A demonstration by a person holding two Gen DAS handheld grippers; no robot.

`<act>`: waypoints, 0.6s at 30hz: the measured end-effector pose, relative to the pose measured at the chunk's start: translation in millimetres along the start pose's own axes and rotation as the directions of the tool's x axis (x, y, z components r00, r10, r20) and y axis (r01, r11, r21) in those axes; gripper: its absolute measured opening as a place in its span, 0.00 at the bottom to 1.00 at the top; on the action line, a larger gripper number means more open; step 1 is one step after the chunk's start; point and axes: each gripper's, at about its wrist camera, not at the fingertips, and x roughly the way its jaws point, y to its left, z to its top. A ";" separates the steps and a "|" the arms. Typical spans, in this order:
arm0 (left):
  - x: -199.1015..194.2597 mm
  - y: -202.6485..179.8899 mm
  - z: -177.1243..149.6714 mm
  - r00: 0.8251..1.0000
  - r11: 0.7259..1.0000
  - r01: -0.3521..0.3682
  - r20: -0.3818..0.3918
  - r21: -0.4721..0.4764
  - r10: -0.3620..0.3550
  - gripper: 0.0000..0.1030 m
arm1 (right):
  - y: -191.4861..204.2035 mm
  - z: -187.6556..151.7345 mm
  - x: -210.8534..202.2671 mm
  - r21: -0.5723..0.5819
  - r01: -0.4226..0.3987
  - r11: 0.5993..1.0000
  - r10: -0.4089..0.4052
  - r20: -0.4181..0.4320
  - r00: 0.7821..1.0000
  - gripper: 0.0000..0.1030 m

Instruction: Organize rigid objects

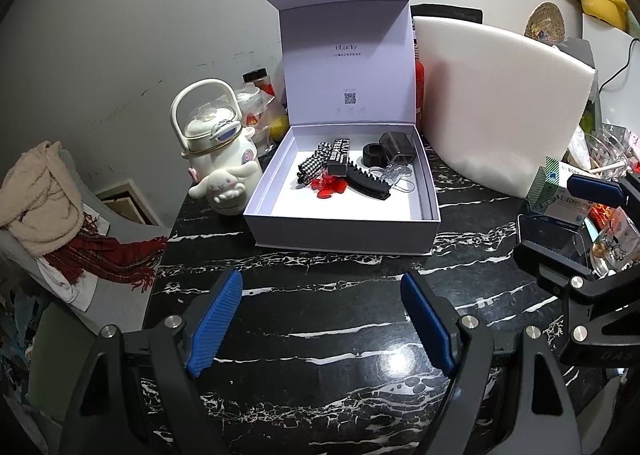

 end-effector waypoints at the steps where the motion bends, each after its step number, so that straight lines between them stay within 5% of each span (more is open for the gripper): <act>1: 0.5 0.2 0.1 1.000 1.000 0.000 -0.002 0.000 0.000 0.79 | 0.1 0.2 0.8 -0.001 0.000 1.000 0.000 -0.001 1.000 0.91; 18: 4.9 4.7 -1.2 1.000 1.000 0.007 -0.024 -0.013 -0.007 0.79 | 2.9 1.4 3.5 -0.008 -0.014 1.000 0.014 -0.013 1.000 0.93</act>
